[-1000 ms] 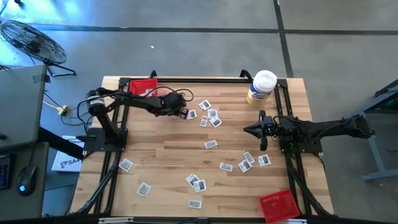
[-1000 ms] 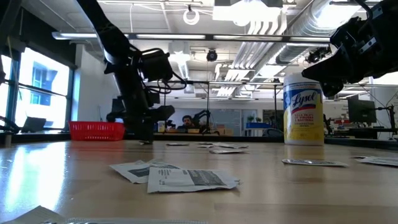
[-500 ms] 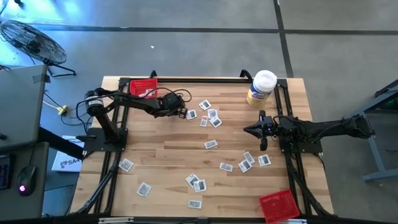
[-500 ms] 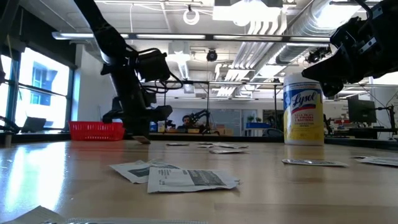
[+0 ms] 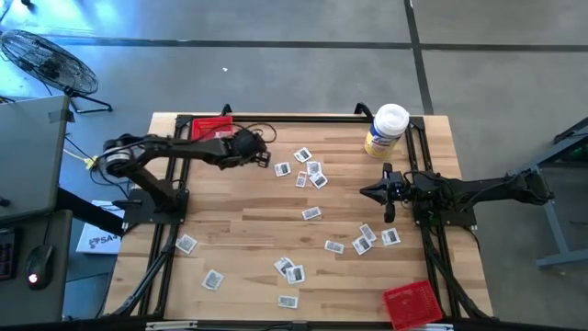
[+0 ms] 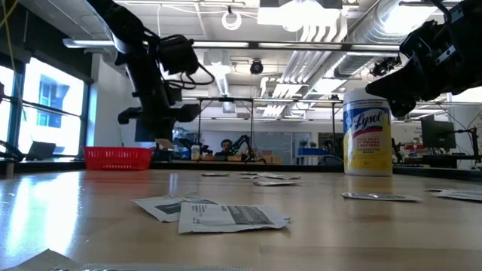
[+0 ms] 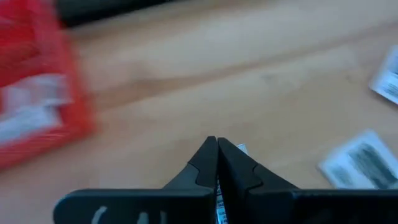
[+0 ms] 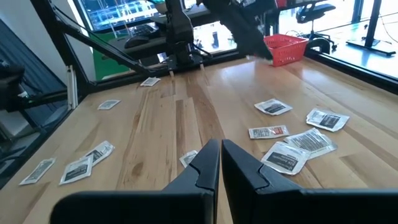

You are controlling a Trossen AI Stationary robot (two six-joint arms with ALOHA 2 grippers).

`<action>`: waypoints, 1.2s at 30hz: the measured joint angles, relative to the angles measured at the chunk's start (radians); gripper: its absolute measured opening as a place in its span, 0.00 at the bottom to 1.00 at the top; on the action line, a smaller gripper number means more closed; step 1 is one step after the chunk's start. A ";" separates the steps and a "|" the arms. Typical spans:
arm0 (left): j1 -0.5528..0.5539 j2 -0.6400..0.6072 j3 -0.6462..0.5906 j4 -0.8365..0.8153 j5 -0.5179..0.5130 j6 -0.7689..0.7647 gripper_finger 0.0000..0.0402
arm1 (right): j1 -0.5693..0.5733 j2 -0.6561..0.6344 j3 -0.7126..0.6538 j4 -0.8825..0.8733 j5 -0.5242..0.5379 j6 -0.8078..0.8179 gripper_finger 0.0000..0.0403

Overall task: Pick & Place First Aid Supplies
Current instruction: Put the white and orange ointment pack into the top red bin

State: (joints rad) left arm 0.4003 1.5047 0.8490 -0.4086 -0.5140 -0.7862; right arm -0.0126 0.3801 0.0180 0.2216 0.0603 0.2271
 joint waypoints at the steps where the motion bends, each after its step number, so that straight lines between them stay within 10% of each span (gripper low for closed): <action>1: 0.019 -0.020 0.000 -0.012 -0.020 0.000 0.00 | 0.000 0.000 0.000 0.000 0.000 0.000 0.03; 10: 0.268 -0.168 0.002 -0.093 -0.187 -0.010 0.00 | 0.000 0.000 0.000 0.000 0.000 0.000 0.03; 26: 0.354 0.047 -0.014 -0.031 -0.220 0.062 0.00 | 0.000 0.000 0.000 0.000 0.000 0.000 0.03; 36: 0.455 0.069 -0.013 -0.037 -0.078 0.077 0.04 | 0.000 0.000 0.000 0.000 0.000 0.000 0.03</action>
State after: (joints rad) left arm 0.8558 1.5738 0.8356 -0.4452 -0.5924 -0.7089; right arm -0.0124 0.3799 0.0181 0.2218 0.0603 0.2270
